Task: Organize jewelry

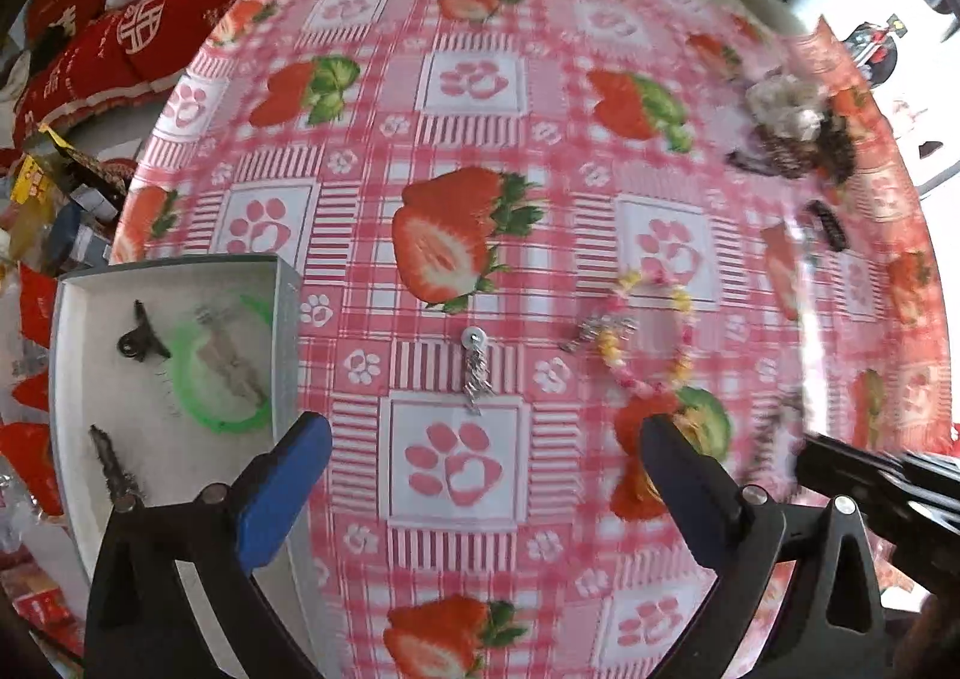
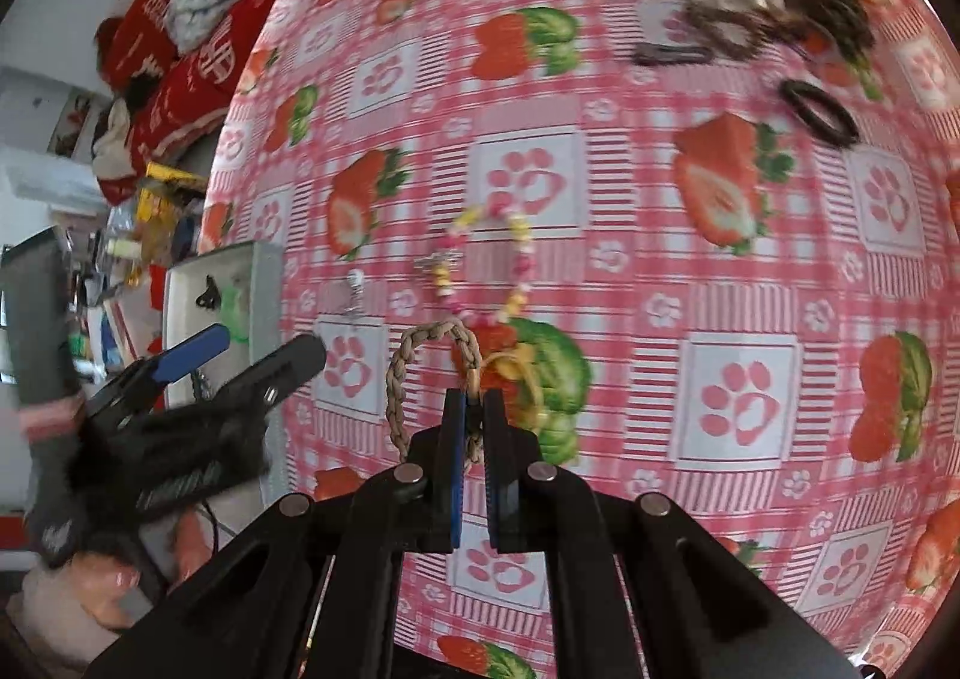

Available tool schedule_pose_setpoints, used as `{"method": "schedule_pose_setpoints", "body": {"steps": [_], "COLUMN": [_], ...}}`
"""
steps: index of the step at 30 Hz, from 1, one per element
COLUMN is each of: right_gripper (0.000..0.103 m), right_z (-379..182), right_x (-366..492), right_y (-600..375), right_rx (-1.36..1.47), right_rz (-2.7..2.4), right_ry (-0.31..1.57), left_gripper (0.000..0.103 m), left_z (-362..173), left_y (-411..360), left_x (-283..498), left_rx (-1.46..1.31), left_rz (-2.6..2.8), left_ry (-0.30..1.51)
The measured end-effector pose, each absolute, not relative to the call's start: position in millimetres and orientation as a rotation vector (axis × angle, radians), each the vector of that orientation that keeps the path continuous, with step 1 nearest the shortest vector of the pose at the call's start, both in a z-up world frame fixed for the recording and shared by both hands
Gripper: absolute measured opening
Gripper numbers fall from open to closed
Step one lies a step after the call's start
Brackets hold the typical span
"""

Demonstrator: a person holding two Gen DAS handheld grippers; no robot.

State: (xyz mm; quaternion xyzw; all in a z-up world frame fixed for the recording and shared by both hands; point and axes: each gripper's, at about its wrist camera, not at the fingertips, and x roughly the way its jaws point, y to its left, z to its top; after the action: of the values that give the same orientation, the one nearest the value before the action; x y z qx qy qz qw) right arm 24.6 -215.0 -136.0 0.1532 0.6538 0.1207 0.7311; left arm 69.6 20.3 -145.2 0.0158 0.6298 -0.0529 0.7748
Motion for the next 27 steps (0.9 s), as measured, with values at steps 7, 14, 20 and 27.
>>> {"method": "schedule_pose_setpoints", "body": {"steps": [7,14,20,27], "right_gripper": [0.006,0.006,0.006,0.006], "right_z": [-146.7,-156.5,-160.4,-160.1], "right_x": [22.6,21.8,21.4,22.1], "right_y": [-244.3,-258.0,-260.6,-256.1], "right_rx": [0.398,0.428,0.441,0.441], "right_rz": [0.252,0.244,0.242,0.246], "right_ry": [1.435,1.446,1.45,1.449], "left_gripper": [0.072,0.071,0.017,0.017], "left_z": [-192.8,-207.9,-205.3,-187.8], "left_y": [21.0,8.8,0.2,0.7], "left_x": [87.8,92.7,98.0,87.6], "left_rx": [0.034,0.059,0.071,-0.033], "left_rz": [-0.096,-0.09,-0.133,-0.176], "left_ry": [1.462,1.472,1.47,1.463]}}
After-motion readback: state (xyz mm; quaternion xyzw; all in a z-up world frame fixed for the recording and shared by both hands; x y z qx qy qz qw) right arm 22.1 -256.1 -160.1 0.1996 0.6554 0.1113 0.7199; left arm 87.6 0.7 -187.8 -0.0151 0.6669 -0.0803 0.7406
